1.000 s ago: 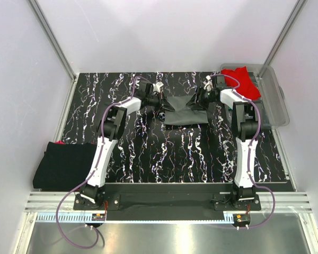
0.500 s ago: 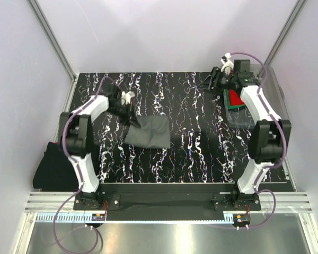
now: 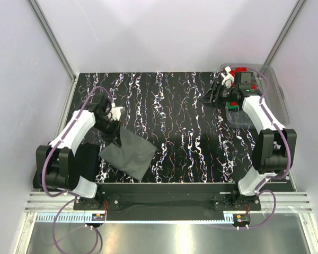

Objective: Fold and stack the t-shirts
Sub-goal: Neatly place the folded tshirt to the corner

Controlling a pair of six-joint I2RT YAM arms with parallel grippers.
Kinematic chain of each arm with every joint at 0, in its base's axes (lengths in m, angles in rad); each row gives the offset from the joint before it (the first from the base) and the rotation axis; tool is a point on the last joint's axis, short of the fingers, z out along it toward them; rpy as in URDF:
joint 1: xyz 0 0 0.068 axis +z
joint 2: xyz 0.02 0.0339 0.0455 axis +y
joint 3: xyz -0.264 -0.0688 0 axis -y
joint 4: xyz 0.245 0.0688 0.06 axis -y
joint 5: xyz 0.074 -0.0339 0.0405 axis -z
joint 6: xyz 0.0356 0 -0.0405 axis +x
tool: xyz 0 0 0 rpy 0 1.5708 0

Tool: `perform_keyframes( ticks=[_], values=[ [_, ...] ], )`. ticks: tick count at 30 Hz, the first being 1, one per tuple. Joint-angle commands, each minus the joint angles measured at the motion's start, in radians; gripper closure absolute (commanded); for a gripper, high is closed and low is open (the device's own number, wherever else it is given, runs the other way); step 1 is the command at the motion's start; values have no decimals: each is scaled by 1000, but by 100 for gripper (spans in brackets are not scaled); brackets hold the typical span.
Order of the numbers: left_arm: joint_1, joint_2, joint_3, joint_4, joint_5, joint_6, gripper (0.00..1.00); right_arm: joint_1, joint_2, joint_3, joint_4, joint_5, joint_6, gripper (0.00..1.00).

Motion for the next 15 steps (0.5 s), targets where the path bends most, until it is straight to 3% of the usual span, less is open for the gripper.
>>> perform_keyframes(
  ticks=[1,10,15],
  values=[
    [32,-77,70,-66,-139,97,100,-1,-111,-23,8,-7,-21,45],
    [60,-146,185,-258,-263,242,100,-9,-102,-29,9,-31,-16,45],
    [96,-181,135,-376,-245,295,100,-9,-91,-14,9,-36,-13,45]
  ],
)
